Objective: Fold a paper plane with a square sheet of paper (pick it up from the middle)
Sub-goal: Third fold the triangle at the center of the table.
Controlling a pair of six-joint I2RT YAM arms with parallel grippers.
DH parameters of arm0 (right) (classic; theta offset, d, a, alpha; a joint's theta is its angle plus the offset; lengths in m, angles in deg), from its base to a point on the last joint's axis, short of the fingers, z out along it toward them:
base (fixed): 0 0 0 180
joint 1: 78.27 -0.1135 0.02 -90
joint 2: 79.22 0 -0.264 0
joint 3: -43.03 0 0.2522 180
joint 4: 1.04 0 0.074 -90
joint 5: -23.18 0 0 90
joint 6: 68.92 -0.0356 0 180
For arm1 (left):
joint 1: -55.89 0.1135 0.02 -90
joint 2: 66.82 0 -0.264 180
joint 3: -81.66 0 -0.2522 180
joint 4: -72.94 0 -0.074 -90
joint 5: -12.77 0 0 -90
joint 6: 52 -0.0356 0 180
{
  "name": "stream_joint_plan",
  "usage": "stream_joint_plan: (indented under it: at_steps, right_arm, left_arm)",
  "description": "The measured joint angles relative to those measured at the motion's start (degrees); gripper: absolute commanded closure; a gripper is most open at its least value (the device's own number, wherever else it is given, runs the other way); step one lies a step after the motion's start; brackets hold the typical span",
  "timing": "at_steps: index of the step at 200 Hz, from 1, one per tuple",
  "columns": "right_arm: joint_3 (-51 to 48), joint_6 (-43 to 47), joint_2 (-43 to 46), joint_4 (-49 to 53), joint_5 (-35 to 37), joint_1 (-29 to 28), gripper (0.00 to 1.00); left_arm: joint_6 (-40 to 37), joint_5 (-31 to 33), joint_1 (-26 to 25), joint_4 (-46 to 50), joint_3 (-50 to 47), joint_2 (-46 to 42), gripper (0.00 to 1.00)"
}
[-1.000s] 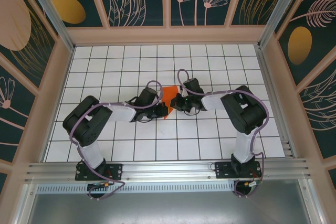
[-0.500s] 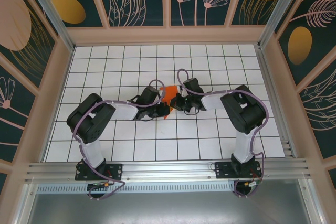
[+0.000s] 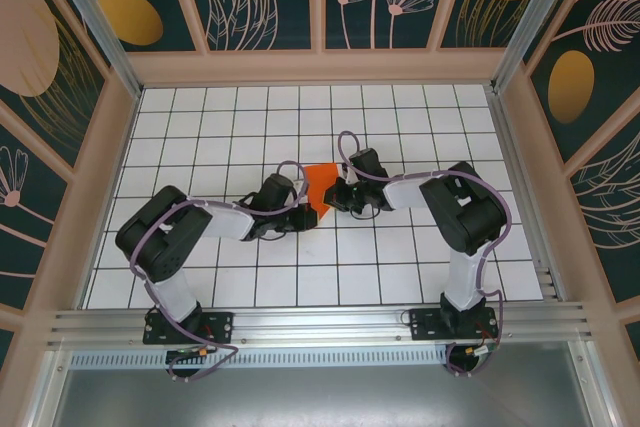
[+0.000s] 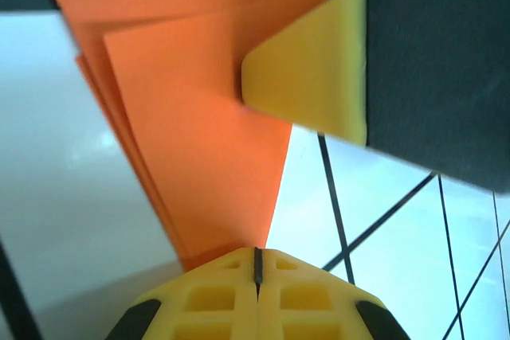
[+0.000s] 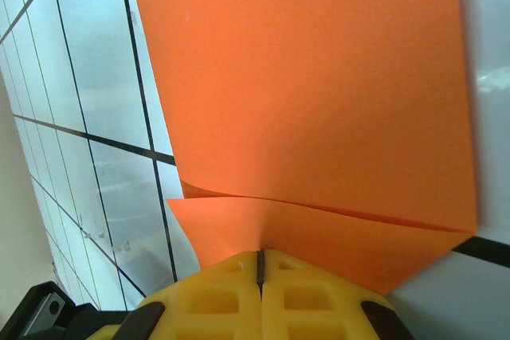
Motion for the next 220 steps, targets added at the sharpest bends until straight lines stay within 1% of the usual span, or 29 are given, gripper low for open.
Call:
stream_joint_plan:
  at_steps: [51, 70, 85, 107, 116, 132, 156, 182, 220]
  right_arm:
    - [0.0, 0.0, 0.0, 0.0, 0.0, 0.0, 1.0]
    - [0.0, -0.2, 0.2, 0.0, 0.1, 0.0, 1.0]
    - [0.0, -0.7, 0.6, 0.3, 0.5, 0.0, 0.94]
    - [0.0, -1.3, 1.8, 1.5, 1.9, 0.0, 0.8]
    - [0.0, -1.6, 2.8, 1.7, 2.3, 0.0, 0.77]
    - [0.0, -2.3, 5.1, 1.8, 2.9, 0.2, 0.75]
    - [-0.2, -2.8, 8.9, 1.7, 4.1, 0.5, 0.68]
    - [-2.9, -3.8, 12.7, 1.5, 6.2, 1.6, 0.63]
    - [-6.2, -4.4, 13.7, 1.9, 7.4, 4.6, 0.62]
  left_arm:
    - [-1.3, -0.2, 0.0, 6.0, -0.9, -3.7, 0.98]
    - [-1.2, 1.7, 0.0, 8.0, -0.6, -5.3, 0.99]
    - [-0.5, 3.7, 0.0, 8.5, 0.5, -6.3, 0.99]
    - [1.5, 6.1, 0.0, 7.2, 2.7, -7.1, 0.99]
    - [2.3, 7.0, 0.0, 6.7, 3.6, -7.1, 0.99]
    - [3.9, 8.0, 0.0, 6.7, 5.8, -6.6, 0.99]
    - [5.5, 9.0, 0.0, 6.8, 9.5, -4.5, 0.99]
    - [6.1, 11.6, 0.0, 7.6, 11.8, -1.9, 0.99]
    - [6.6, 13.7, 0.0, 9.9, 13.0, 2.6, 1.0]
